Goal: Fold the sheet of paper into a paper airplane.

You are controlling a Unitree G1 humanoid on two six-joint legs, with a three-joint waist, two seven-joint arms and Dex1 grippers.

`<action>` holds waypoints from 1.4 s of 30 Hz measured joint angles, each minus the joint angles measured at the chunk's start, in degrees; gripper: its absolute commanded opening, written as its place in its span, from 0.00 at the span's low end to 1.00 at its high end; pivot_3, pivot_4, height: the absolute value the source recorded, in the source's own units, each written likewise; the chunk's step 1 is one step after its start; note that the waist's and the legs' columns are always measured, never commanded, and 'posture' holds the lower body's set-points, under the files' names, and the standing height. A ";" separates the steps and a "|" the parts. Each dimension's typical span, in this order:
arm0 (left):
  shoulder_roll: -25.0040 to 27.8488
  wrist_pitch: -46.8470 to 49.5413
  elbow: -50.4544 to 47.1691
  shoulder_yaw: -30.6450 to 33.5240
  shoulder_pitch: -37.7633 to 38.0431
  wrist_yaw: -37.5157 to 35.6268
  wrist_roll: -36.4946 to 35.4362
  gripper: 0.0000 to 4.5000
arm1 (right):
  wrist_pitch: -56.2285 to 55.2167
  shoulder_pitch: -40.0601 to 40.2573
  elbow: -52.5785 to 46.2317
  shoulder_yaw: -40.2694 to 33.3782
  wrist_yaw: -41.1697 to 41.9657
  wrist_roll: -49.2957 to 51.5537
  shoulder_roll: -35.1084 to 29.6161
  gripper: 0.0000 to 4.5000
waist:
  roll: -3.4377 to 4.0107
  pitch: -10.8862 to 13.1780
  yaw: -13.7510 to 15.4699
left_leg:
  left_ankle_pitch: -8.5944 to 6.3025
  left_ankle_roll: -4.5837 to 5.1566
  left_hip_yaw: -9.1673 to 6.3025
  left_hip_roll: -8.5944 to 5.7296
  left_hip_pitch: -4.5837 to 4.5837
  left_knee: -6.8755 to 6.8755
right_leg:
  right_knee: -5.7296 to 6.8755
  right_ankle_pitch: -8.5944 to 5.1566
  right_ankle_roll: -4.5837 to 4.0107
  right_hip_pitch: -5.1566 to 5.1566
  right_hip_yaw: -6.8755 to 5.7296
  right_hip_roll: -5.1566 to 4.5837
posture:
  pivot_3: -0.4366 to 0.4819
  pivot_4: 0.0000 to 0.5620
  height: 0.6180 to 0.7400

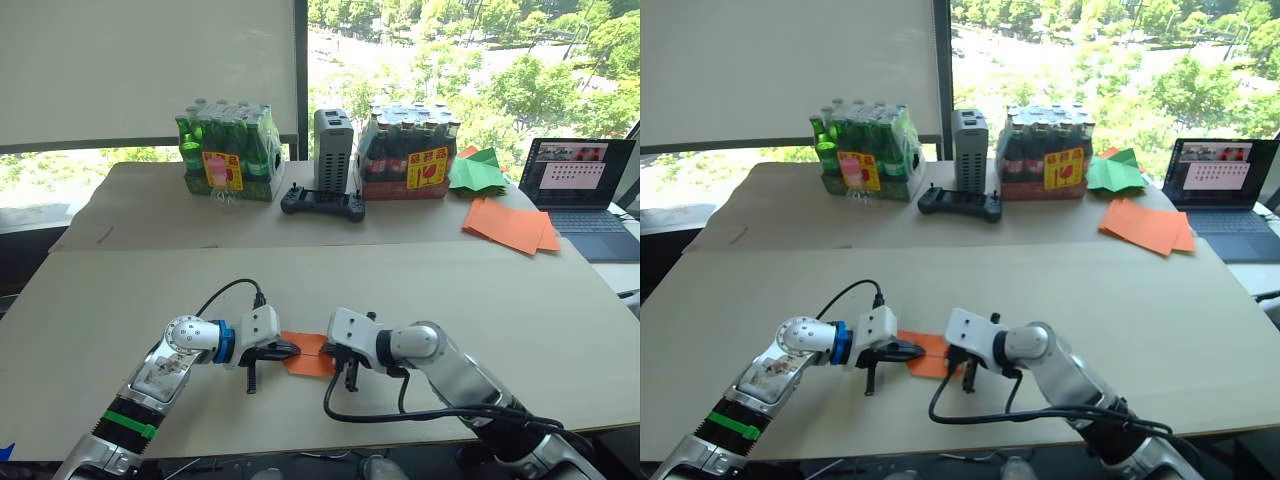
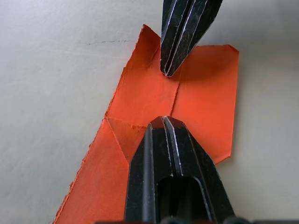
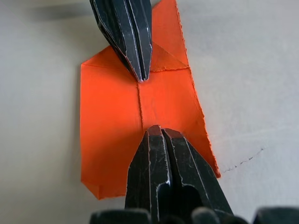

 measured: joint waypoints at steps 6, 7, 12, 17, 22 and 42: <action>0.00 0.03 0.02 -0.17 -0.18 -0.06 0.21 0.00 | 1.11 2.41 -3.06 -0.85 0.00 0.00 -2.15 0.01 | 0.00 -0.01 0.05 | 0.00 0.00 0.00 -0.01 0.00 0.00 | -0.02 -0.01 0.02 0.03 0.00 -0.02 | 0.48 0.27 0.86; 0.00 0.03 0.05 -0.22 -0.25 -0.06 0.25 0.00 | 1.54 2.86 -3.66 -1.07 0.00 0.00 -2.49 0.01 | -0.01 -0.01 0.05 | 0.00 0.00 0.00 -0.01 0.00 0.00 | -0.03 -0.02 0.03 0.04 0.00 -0.02 | 0.48 0.27 0.86; -0.01 0.01 0.28 -0.47 -0.56 -0.13 0.31 0.00 | 1.95 4.64 -5.33 -2.20 0.00 0.05 -3.97 0.01 | -0.01 -0.03 0.09 | 0.00 0.00 0.00 -0.02 0.01 0.00 | -0.04 -0.03 0.04 0.07 0.00 -0.03 | 0.48 0.27 0.86; -0.01 -0.08 0.66 -0.67 -0.94 -0.23 0.31 0.00 | 2.60 5.40 -6.49 -3.47 0.44 0.48 -5.58 0.01 | -0.02 -0.04 0.11 | 0.00 0.00 -0.01 -0.02 0.01 0.01 | -0.06 -0.04 0.06 0.10 -0.02 -0.03 | 0.48 0.27 0.86; -0.01 -0.11 1.01 -0.81 -1.47 -0.34 0.31 0.00 | 2.71 6.09 -7.28 -5.54 1.43 3.39 -5.79 0.01 | -0.02 -0.03 0.06 | 0.00 0.00 -0.01 -0.01 -0.03 0.01 | -0.06 -0.04 0.06 0.04 -0.01 -0.03 | 0.48 0.27 0.86; -1.49 0.33 1.25 -2.68 -2.95 -0.72 0.43 0.00 | 1.47 0.39 -0.28 -1.19 -1.21 2.05 0.42 0.01 | 0.00 -0.01 -0.11 | 0.00 0.00 0.01 0.00 -0.02 0.00 | -0.02 -0.02 0.03 -0.01 0.00 0.00 | 0.48 0.27 0.86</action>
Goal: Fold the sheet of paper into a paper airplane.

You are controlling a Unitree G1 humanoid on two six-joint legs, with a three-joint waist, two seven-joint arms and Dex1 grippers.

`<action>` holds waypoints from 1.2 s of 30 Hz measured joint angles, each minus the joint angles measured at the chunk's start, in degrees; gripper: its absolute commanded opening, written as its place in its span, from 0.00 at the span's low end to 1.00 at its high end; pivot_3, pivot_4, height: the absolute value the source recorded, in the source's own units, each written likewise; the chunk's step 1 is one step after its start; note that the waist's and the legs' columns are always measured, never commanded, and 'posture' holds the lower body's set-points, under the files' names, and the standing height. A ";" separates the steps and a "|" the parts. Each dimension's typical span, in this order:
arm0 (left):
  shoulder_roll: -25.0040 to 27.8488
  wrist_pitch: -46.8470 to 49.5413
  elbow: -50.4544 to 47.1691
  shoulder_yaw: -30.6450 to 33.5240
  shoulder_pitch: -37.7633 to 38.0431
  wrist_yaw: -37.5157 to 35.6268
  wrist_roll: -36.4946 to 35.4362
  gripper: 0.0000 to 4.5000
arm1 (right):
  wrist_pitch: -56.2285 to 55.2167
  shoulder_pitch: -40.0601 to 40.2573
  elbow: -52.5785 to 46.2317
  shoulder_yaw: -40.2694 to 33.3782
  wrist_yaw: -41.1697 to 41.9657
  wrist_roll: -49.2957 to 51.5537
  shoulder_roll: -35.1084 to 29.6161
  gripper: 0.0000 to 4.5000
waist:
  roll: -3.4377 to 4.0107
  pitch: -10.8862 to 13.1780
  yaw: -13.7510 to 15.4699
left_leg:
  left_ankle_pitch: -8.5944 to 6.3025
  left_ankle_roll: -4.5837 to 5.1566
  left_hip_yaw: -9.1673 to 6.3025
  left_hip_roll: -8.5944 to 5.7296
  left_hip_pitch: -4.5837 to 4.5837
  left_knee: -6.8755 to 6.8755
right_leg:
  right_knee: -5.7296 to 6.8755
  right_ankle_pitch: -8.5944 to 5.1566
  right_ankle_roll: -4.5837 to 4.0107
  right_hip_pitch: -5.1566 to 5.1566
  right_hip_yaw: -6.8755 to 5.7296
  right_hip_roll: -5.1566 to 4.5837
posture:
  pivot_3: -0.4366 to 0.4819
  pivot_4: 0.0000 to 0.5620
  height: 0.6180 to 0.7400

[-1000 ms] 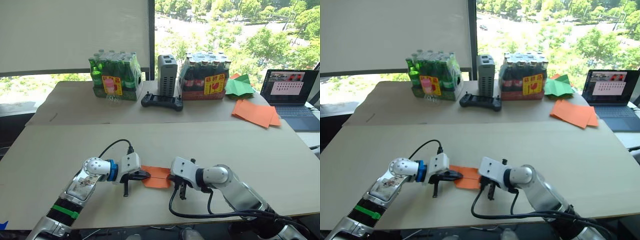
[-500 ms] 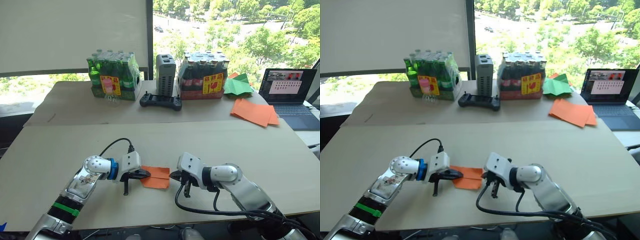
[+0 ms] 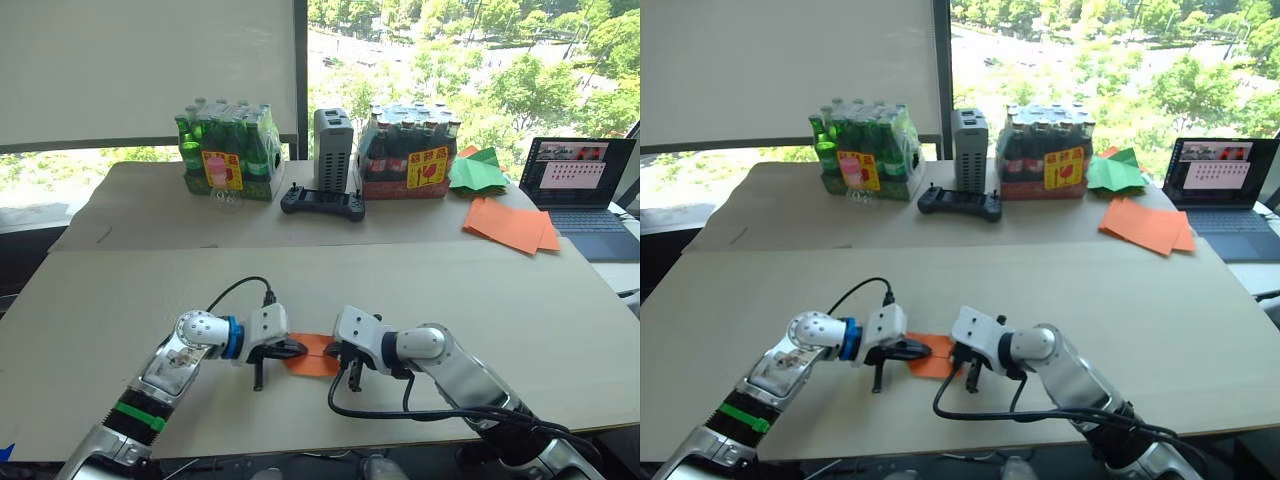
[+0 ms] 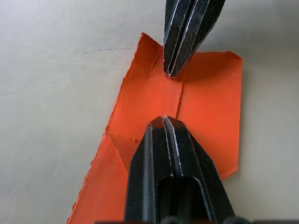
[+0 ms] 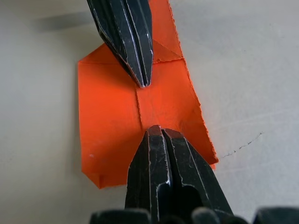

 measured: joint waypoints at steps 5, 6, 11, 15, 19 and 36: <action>-0.88 -0.18 1.19 -1.22 -1.54 -0.45 0.39 0.00 | 1.69 -0.05 -0.47 0.56 -0.03 -0.15 -0.04 0.01 | 0.00 -0.01 0.08 | 0.00 0.00 -0.01 -0.01 0.02 0.01 | 0.01 -0.01 0.01 0.04 -0.01 0.00 | 0.48 0.27 0.86; -0.99 -0.37 1.49 -1.37 -1.80 -0.53 0.52 0.00 | 1.84 -0.06 -0.55 0.58 -0.07 -0.15 -0.04 0.01 | 0.00 -0.01 0.08 | 0.00 0.00 -0.01 -0.01 0.02 0.01 | -0.01 0.00 0.01 0.04 -0.01 -0.01 | 0.48 0.27 0.86; -1.04 -1.32 2.78 -1.83 -2.50 -1.22 0.69 0.00 | 2.87 -0.10 -1.01 0.56 -0.57 -0.14 -0.03 0.01 | 0.02 -0.05 0.12 | 0.00 0.00 -0.02 -0.01 0.04 0.00 | -0.01 -0.01 0.01 0.07 -0.01 -0.01 | 0.48 0.27 0.86; -0.76 -3.20 4.23 -1.98 -2.53 -1.68 0.70 0.00 | 3.62 -0.14 -1.20 0.63 -0.78 -0.11 0.15 0.01 | 0.10 -0.15 0.05 | 0.00 0.00 -0.02 0.00 0.06 0.00 | -0.01 -0.01 0.02 0.09 -0.01 -0.01 | 0.48 0.27 0.86; 0.18 -5.02 4.84 -1.72 -2.16 -1.96 0.69 0.00 | 4.24 -0.14 -1.19 0.65 -1.10 -0.03 0.60 0.01 | 0.18 -0.22 -0.07 | 0.00 0.00 -0.02 0.01 0.08 -0.01 | 0.00 -0.01 0.02 0.09 -0.01 0.01 | 0.48 0.27 0.86; 5.99 -6.74 3.59 2.74 2.65 -1.87 -0.30 0.00 | 4.31 -0.54 -0.84 1.35 -1.74 0.09 0.80 0.01 | 0.38 -0.36 -0.82 | 0.00 0.01 -0.01 0.10 0.18 -0.10 | 0.05 -0.06 -0.01 0.10 -0.01 0.06 | 0.48 0.27 0.86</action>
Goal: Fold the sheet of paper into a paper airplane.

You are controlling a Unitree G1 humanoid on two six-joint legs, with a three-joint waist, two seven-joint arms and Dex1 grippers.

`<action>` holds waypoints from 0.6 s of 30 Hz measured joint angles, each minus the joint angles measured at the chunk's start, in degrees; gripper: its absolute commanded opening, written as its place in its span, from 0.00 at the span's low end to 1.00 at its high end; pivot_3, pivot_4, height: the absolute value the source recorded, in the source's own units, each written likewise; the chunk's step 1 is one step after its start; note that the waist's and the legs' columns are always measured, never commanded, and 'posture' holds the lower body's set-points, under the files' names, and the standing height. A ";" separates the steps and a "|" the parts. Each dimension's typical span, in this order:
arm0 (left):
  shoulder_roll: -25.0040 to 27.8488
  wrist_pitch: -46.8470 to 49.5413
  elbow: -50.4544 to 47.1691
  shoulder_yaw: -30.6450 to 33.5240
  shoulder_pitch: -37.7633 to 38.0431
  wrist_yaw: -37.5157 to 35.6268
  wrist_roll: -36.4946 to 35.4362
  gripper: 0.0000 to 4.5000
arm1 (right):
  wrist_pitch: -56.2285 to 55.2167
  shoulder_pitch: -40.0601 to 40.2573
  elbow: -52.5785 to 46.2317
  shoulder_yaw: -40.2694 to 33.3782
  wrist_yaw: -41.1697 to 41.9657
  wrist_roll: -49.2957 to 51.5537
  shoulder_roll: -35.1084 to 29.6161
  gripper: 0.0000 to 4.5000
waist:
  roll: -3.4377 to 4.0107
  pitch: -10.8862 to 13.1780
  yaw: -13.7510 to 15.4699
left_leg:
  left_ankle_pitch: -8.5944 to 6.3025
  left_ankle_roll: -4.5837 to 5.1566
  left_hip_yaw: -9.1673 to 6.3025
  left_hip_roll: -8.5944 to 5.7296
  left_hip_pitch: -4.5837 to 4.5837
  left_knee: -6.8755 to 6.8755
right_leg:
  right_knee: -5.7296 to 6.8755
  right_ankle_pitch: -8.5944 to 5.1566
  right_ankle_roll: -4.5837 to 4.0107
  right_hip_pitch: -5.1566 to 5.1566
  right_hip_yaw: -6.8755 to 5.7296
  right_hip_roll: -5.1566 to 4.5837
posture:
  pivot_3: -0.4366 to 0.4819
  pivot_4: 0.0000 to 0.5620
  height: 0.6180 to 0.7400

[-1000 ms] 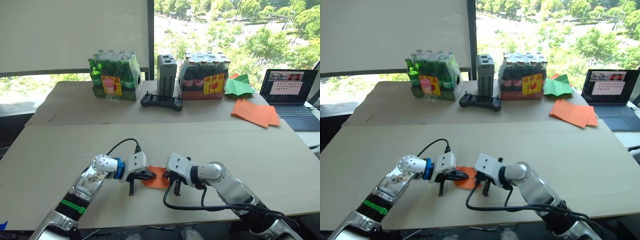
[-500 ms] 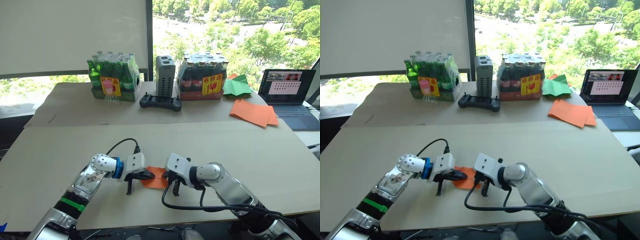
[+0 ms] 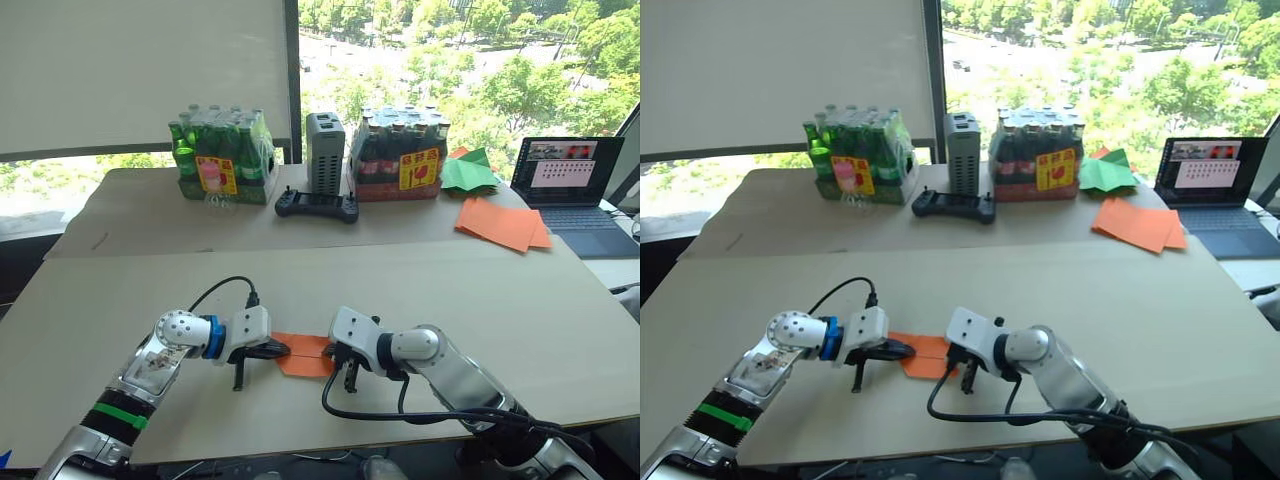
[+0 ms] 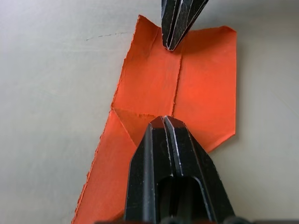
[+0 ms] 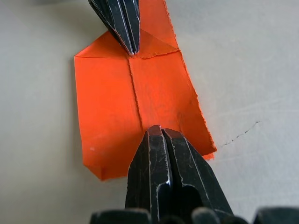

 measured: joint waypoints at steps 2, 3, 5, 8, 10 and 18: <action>1.10 0.02 -0.13 1.01 0.79 -0.01 -0.19 0.00 | 0.00 -0.06 0.06 0.02 0.00 0.00 0.00 0.01 | 0.01 -0.01 -0.18 | 0.00 0.00 0.00 0.01 0.01 -0.02 | 0.01 -0.01 -0.01 0.00 0.00 0.00 | 0.48 0.27 0.86; 1.57 0.04 -0.15 1.50 1.21 -0.01 -0.27 0.00 | 0.00 -0.07 0.09 0.03 0.00 0.00 0.00 0.01 | 0.02 -0.01 -0.29 | 0.00 0.00 0.00 0.01 0.02 -0.02 | 0.01 -0.01 -0.02 0.00 0.00 0.00 | 0.48 0.27 0.86; 2.24 0.07 -0.30 2.14 1.91 -0.01 -0.29 0.00 | 0.00 -0.14 0.15 0.04 0.01 0.00 0.00 0.01 | 0.03 -0.01 -0.47 | 0.00 0.00 -0.01 0.01 0.02 -0.04 | 0.01 -0.02 -0.02 0.00 0.00 0.00 | 0.48 0.27 0.86; 2.69 0.16 -0.38 2.74 2.41 0.06 -0.29 0.00 | 0.00 -0.28 0.28 0.07 0.07 0.03 0.00 0.01 | 0.03 -0.01 -0.58 | 0.00 0.00 -0.01 0.02 0.02 -0.04 | 0.01 -0.03 -0.02 0.00 0.00 0.00 | 0.48 0.27 0.86; 2.69 0.20 -0.39 3.00 2.42 0.13 -0.29 0.00 | 0.00 -0.49 0.47 0.13 0.20 0.05 0.00 0.01 | 0.03 -0.01 -0.61 | 0.00 0.00 -0.01 0.02 0.03 -0.04 | 0.02 -0.03 -0.02 0.00 -0.01 0.00 | 0.48 0.27 0.86; 2.69 1.35 -1.54 3.81 2.66 0.52 -0.29 0.00 | 0.00 -0.85 0.69 0.21 0.61 0.04 0.10 0.01 | 0.03 -0.01 -0.68 | 0.00 0.00 -0.01 0.02 0.02 -0.04 | 0.03 -0.03 -0.02 -0.02 -0.01 0.00 | 0.48 0.27 0.86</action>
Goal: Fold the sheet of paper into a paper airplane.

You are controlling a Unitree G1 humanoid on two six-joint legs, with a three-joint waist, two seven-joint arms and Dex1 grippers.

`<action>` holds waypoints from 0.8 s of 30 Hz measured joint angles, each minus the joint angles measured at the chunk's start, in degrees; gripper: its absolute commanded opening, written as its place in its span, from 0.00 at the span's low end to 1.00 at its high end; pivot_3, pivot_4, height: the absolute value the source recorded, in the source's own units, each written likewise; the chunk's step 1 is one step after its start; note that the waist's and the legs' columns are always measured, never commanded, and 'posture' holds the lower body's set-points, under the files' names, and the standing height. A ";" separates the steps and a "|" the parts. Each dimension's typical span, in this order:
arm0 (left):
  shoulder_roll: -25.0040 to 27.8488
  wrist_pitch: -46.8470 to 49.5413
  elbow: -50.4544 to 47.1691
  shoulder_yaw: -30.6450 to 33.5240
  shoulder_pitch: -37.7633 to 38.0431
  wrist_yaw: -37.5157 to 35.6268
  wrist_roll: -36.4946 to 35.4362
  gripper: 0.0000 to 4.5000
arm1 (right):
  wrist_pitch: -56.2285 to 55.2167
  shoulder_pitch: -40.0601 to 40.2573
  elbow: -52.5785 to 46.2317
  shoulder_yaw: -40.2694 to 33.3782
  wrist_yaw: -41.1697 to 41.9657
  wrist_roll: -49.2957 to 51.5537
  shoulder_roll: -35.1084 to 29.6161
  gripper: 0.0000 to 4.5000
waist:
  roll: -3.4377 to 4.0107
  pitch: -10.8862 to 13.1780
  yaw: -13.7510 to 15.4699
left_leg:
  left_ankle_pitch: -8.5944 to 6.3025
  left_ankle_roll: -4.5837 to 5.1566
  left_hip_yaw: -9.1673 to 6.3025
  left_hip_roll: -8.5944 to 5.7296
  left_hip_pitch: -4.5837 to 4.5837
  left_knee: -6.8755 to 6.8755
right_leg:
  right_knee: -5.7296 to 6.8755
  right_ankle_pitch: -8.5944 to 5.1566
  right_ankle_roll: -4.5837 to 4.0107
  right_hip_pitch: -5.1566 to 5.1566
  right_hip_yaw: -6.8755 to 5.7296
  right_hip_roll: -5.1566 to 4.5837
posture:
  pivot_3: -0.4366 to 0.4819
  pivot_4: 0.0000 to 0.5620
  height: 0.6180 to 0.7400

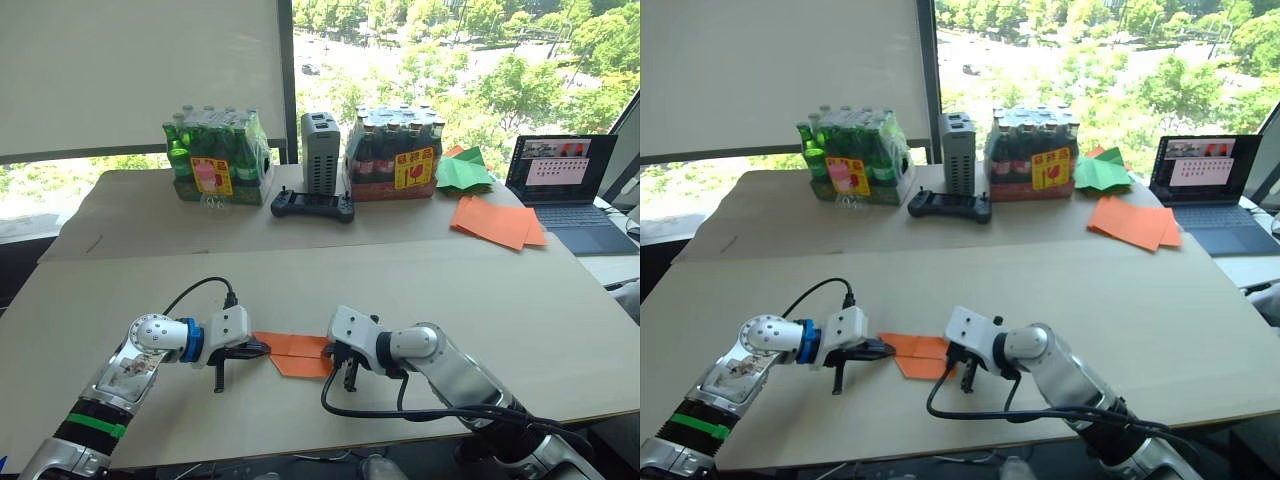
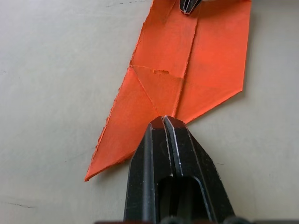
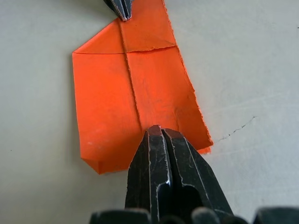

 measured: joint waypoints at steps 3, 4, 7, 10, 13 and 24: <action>0.07 0.80 -0.99 0.47 0.66 0.44 -0.02 0.00 | 0.00 0.00 -0.03 0.00 0.03 0.00 0.05 0.01 | 0.00 0.00 -0.08 | 0.00 0.00 0.00 0.00 -0.01 -0.01 | -0.01 0.00 0.00 -0.02 0.00 0.00 | 0.48 0.27 0.86; 0.08 1.25 -1.38 0.69 0.88 0.59 -0.14 0.00 | 0.00 -0.02 -0.04 0.00 0.04 0.01 0.07 0.01 | 0.00 0.00 -0.10 | 0.00 0.00 0.00 0.00 -0.01 -0.01 | -0.01 0.00 0.00 -0.03 0.00 0.00 | 0.48 0.27 0.86; 0.27 4.45 -2.99 2.19 2.13 1.04 -1.65 0.00 | 0.00 -0.03 -0.09 -0.04 0.11 0.01 0.11 0.01 | -0.01 0.02 -0.16 | 0.00 0.00 -0.01 0.02 -0.06 -0.02 | -0.01 0.00 0.00 -0.08 0.00 0.01 | 0.48 0.27 0.86; 1.00 9.46 -5.62 4.37 4.01 1.40 -4.16 0.00 | 0.00 -0.10 -0.32 -0.17 0.16 0.10 0.23 0.01 | -0.05 0.08 -0.23 | 0.00 0.00 -0.02 0.02 -0.12 -0.01 | -0.01 0.00 0.00 -0.15 -0.01 0.01 | 0.48 0.27 0.86; 1.45 15.25 -9.42 8.68 6.53 1.92 -9.14 0.00 | 0.23 -0.10 -0.96 -0.51 0.16 0.24 0.36 0.01 | -0.17 0.20 -0.20 | 0.00 0.00 -0.05 0.04 -0.20 -0.01 | 0.01 0.00 0.00 -0.29 -0.02 0.02 | 0.48 0.27 0.86; 1.85 29.76 -21.83 20.26 13.16 5.61 -24.24 0.00 | 11.06 -1.05 -9.50 -6.90 -0.83 6.83 2.55 0.57 | -0.23 0.31 -0.03 | 0.01 -0.03 -0.09 -0.04 -1.12 0.05 | 0.03 0.40 -0.64 -1.20 -0.01 -0.04 | 0.48 0.27 0.86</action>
